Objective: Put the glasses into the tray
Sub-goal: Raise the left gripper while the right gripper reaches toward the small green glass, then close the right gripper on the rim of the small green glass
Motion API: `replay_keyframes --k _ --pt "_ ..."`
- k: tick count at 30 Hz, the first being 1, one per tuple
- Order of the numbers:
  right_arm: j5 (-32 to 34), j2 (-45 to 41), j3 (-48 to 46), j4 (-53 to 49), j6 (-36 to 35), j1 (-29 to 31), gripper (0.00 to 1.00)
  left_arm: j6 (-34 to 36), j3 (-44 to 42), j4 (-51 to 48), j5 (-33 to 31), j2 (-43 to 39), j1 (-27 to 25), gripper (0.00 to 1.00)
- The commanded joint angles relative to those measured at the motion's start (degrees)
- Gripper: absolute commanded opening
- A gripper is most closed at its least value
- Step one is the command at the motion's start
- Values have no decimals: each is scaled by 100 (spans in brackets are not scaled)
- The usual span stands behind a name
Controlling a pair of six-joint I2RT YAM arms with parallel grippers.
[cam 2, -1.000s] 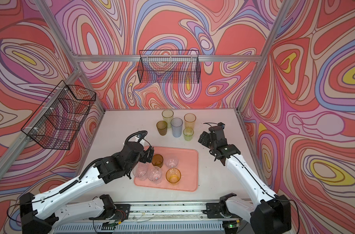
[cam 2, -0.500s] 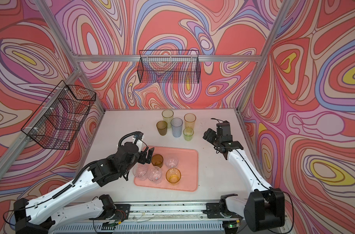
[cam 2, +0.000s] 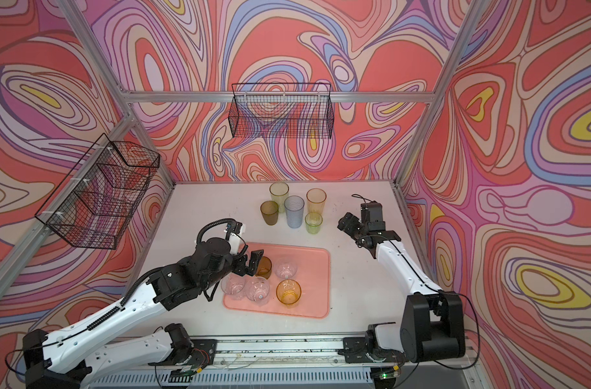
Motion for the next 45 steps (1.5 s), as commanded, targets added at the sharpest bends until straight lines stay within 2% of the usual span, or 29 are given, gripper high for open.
replay_keyframes --k 1,23,33,45 --pt "-346 175 65 394 158 -23 89 -170 70 192 320 72 -14 100" --pt "-1639 1254 165 1480 568 -13 77 -194 129 107 217 254 -15 100" --pt "-1923 1588 215 1680 568 135 72 -236 151 76 267 309 -17 100" --pt "-1900 1968 461 1667 509 343 63 -281 145 -15 222 270 -10 100"
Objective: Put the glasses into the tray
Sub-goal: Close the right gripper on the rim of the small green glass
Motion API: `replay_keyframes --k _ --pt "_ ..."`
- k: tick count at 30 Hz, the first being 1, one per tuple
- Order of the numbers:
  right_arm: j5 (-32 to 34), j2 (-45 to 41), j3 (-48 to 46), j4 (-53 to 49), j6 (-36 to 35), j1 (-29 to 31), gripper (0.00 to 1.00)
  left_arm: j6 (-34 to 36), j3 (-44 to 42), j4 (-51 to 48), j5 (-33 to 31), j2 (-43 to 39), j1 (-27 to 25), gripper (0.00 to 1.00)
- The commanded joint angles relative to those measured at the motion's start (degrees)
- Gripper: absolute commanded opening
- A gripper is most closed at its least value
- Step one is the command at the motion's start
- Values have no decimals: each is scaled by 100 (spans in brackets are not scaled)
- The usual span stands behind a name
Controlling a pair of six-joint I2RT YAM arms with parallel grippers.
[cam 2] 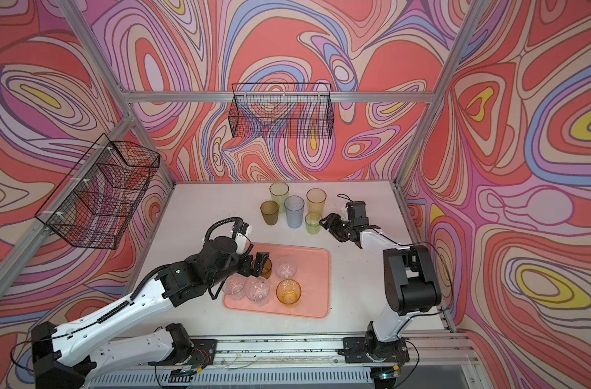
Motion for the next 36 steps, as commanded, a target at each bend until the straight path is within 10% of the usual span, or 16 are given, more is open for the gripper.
replay_keyframes --k 1,36 --pt "0 137 190 69 -61 61 62 -98 125 -77 -49 -32 -12 100" --pt "893 661 624 -678 -573 194 30 -235 46 -135 -402 -58 -10 100"
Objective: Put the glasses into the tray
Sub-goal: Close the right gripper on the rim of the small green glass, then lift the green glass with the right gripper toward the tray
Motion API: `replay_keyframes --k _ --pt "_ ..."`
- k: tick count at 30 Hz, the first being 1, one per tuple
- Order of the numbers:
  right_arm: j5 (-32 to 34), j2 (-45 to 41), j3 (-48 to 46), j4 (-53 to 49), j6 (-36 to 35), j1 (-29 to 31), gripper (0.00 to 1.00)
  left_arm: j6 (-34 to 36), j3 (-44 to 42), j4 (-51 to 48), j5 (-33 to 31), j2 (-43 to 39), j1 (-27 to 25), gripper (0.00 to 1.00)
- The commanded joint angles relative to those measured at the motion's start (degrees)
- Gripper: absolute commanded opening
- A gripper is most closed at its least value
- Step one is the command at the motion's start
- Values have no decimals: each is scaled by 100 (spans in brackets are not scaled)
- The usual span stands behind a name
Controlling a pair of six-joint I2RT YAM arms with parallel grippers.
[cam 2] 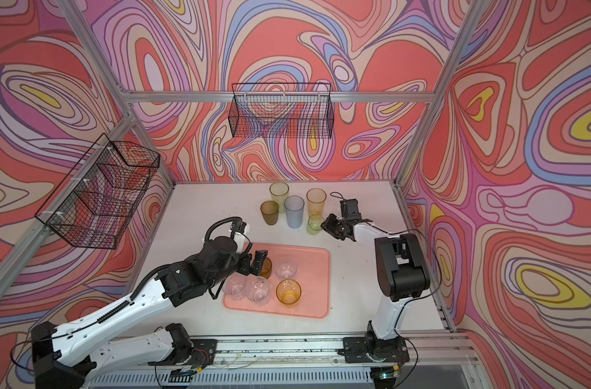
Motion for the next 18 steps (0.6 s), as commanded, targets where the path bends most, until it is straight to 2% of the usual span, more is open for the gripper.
replay_keyframes --k 1,5,10,18 --pt "188 -70 32 -140 -105 30 28 -141 48 -120 -134 -66 -17 100" --pt "243 -166 -38 -131 -93 34 21 -153 30 -100 -139 -74 -13 100" --pt "362 -469 -198 -147 -93 36 1 -107 28 -135 -111 -49 -16 100" --pt "668 -1283 -555 -483 -121 30 0 -19 -112 -63 -32 -155 -14 100"
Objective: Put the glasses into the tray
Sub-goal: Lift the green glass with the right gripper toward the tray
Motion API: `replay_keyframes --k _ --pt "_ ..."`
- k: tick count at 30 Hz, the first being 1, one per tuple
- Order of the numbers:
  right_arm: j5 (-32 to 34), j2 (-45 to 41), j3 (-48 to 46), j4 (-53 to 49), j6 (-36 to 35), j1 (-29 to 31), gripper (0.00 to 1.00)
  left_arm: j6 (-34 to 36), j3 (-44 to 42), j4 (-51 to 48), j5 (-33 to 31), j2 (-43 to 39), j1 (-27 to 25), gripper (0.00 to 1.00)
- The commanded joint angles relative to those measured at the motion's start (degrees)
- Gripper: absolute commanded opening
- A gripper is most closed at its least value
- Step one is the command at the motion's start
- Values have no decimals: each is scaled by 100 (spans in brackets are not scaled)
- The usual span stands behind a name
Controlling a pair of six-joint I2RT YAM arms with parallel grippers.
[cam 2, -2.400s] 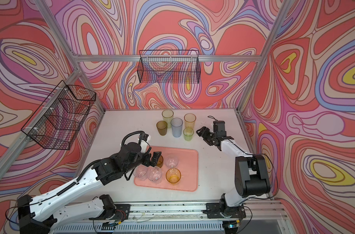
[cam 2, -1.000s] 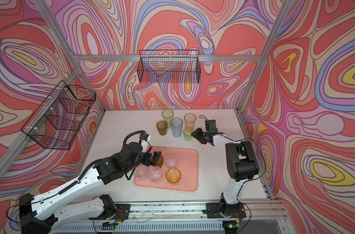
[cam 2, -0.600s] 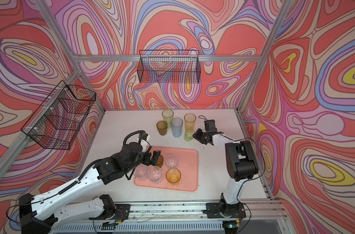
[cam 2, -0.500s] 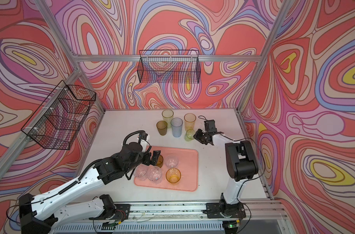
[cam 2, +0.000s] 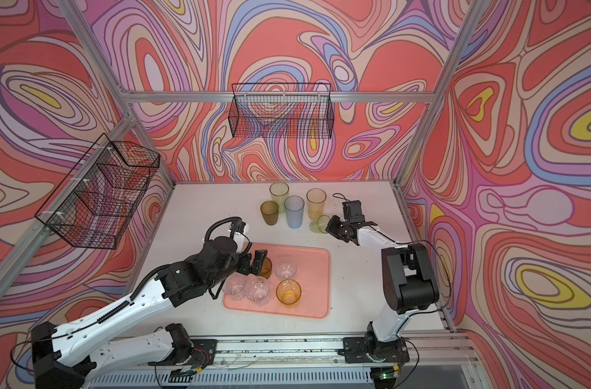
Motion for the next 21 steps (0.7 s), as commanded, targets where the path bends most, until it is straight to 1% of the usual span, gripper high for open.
replay_keyframes --k 1,5,8,13,21 --pt "282 -507 -189 -205 -57 21 0 66 -102 -60 -19 -132 -15 100" --pt "493 -1100 -407 -434 -67 21 0 23 -77 -111 -171 -140 -8 100" --pt "580 -1544 -534 -632 -111 19 0 -36 -117 -70 -174 -157 -16 100" --pt "728 -2156 -658 -1098 -189 25 0 -191 -167 -168 -463 -126 -17 100" --pt "832 -3058 -920 -1647 -143 31 0 -115 -71 -570 -478 -85 -10 100"
